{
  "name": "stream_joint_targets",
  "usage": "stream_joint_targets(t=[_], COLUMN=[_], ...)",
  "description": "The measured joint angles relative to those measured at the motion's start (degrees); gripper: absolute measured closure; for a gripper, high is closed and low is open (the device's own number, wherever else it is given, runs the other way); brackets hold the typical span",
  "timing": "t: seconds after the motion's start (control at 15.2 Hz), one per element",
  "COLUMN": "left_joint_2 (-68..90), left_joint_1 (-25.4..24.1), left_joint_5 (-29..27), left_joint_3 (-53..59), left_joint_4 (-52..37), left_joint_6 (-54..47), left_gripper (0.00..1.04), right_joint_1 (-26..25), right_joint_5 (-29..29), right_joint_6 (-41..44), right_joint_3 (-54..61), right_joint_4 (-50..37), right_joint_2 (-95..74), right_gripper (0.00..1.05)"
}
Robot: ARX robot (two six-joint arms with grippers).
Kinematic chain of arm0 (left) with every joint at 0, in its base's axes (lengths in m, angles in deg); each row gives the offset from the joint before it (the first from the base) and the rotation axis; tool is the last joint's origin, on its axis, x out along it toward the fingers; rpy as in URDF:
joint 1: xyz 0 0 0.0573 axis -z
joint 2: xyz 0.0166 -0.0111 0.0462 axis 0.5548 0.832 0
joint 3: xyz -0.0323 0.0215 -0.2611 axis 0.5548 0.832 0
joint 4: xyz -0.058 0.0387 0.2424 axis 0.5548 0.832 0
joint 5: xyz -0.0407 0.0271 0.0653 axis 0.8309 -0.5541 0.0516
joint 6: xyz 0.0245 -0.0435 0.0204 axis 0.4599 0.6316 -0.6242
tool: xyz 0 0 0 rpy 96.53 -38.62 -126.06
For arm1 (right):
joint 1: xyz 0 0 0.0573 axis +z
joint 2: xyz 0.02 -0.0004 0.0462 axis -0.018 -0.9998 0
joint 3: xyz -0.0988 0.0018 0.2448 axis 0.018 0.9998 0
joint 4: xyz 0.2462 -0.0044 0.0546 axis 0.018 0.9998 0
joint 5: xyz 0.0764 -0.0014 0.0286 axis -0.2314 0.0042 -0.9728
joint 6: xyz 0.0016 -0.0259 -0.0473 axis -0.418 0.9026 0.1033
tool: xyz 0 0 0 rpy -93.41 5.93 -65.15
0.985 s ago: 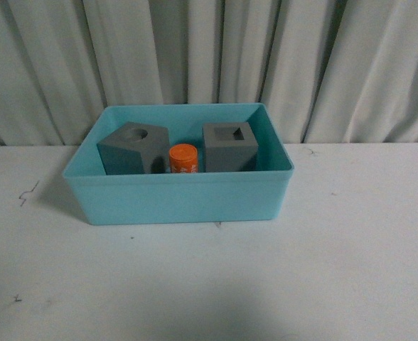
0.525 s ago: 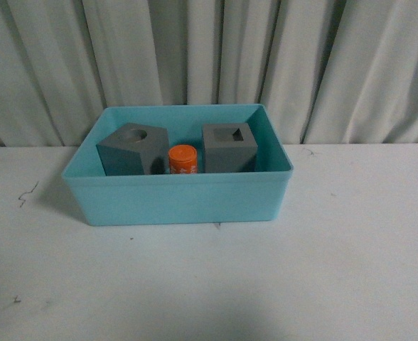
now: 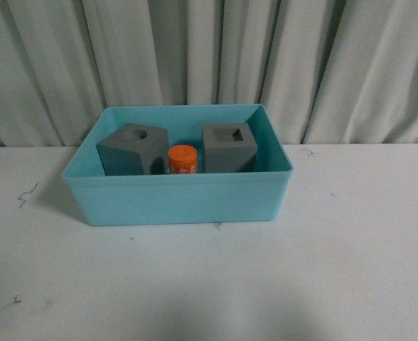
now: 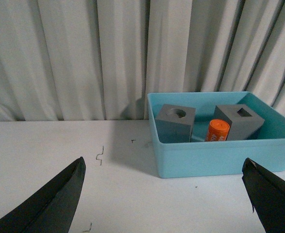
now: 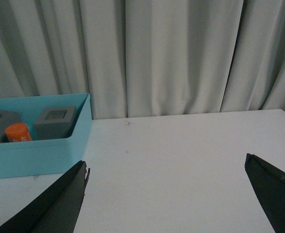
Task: Place gray and orange parts in blue box
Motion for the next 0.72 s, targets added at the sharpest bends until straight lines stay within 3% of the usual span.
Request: stream_joint_targets(t=[0.72], left_joint_2=[0.02], left_joint_1=[0.0], left_joint_5=[0.0], left_joint_3=[0.0], left_joint_4=[0.0], left_joint_6=[0.0], left_gripper=[0.07], right_joint_1=[0.0], right_joint_5=[0.0], right_joint_6=[0.0], right_joint_3=[0.0], right_joint_4=[0.0], right_joint_2=[0.0], right_gripper=[0.06])
